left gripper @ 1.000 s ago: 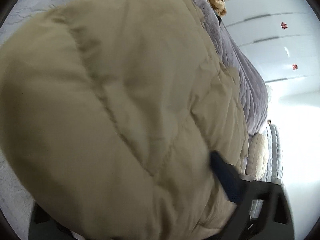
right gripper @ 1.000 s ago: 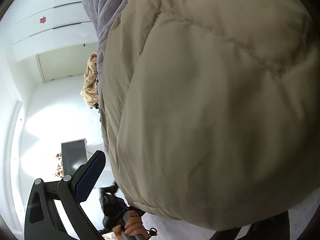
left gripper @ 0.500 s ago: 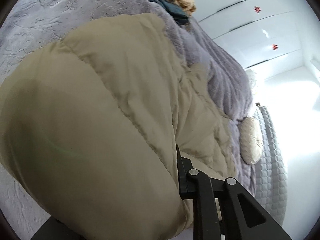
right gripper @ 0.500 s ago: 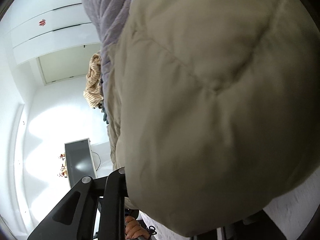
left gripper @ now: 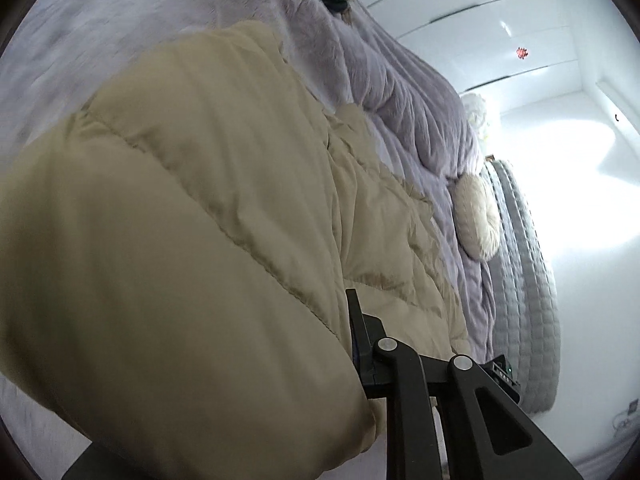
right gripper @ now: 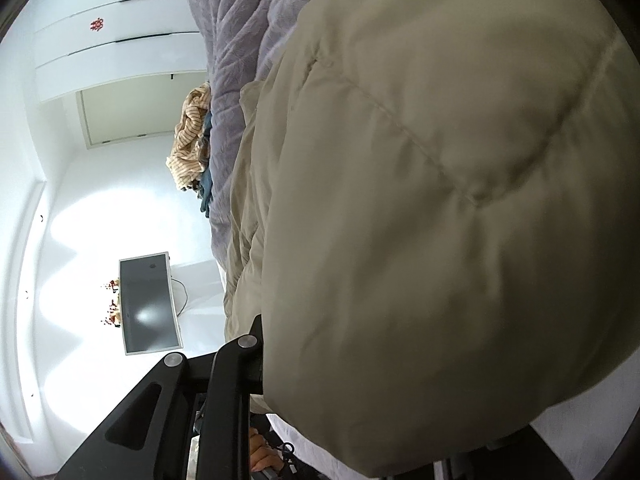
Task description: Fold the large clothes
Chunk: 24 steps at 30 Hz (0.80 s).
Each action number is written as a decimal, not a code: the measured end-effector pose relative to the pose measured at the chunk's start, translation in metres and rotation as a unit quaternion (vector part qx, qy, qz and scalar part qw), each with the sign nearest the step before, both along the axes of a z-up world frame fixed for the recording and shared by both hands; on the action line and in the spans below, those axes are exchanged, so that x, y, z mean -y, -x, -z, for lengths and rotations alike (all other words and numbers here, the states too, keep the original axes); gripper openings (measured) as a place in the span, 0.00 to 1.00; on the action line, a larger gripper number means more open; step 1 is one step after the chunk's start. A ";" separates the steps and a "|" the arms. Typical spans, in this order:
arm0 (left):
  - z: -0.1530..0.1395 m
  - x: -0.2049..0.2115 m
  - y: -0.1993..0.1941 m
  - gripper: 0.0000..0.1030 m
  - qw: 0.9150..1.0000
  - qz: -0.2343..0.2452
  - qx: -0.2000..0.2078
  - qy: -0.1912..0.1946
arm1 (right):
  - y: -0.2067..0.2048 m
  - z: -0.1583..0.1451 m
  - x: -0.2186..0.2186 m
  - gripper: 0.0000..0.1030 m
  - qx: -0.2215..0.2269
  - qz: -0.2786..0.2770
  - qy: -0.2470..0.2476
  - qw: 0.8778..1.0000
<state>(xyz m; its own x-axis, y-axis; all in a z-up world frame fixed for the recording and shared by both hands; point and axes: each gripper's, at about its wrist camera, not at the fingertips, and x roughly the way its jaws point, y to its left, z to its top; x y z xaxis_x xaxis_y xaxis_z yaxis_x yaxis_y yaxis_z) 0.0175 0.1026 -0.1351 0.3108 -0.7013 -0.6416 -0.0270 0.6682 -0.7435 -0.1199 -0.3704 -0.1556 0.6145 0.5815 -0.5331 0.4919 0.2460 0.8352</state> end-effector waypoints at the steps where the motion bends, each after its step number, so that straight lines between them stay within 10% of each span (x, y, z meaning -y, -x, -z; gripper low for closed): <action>1: 0.001 -0.004 0.009 0.21 1.000 0.004 -0.006 0.002 | 0.011 -0.001 -0.004 0.24 -0.004 0.001 0.001 1.000; 14: 0.034 -0.030 0.092 0.22 0.997 0.010 -0.074 -0.032 | 0.061 0.030 -0.020 0.30 -0.088 -0.003 -0.011 0.996; 16: 0.034 -0.030 0.096 0.26 0.996 0.000 -0.077 -0.043 | 0.061 0.032 -0.019 0.35 -0.096 -0.006 -0.016 0.995; 20: 0.028 -0.032 0.108 0.65 0.988 -0.035 -0.093 -0.116 | 0.065 0.029 -0.016 0.47 -0.128 -0.013 -0.011 0.992; 24: 0.013 -0.041 0.123 0.65 0.980 -0.043 -0.102 -0.167 | 0.071 0.021 -0.019 0.54 -0.161 -0.032 0.012 0.986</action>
